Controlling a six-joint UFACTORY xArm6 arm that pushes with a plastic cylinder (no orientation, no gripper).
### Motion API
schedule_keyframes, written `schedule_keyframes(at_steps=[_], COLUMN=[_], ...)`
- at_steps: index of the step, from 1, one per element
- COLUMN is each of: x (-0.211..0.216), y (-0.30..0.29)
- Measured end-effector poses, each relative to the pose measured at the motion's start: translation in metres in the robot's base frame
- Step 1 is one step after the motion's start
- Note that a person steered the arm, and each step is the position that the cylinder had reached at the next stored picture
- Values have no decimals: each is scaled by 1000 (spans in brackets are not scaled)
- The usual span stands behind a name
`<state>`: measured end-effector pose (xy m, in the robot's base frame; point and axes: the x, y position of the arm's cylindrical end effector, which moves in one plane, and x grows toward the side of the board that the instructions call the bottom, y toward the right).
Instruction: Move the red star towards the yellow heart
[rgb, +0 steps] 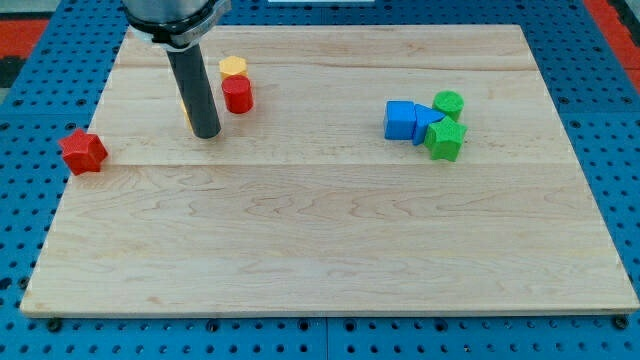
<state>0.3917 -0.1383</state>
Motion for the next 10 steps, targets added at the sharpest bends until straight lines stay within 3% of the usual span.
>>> schedule_keyframes(at_steps=[1,3,4,5,6,7,10], x=[19,-31,-15,66,130,126,43], y=[-26,-26,-29,-52,-167,-167,-127])
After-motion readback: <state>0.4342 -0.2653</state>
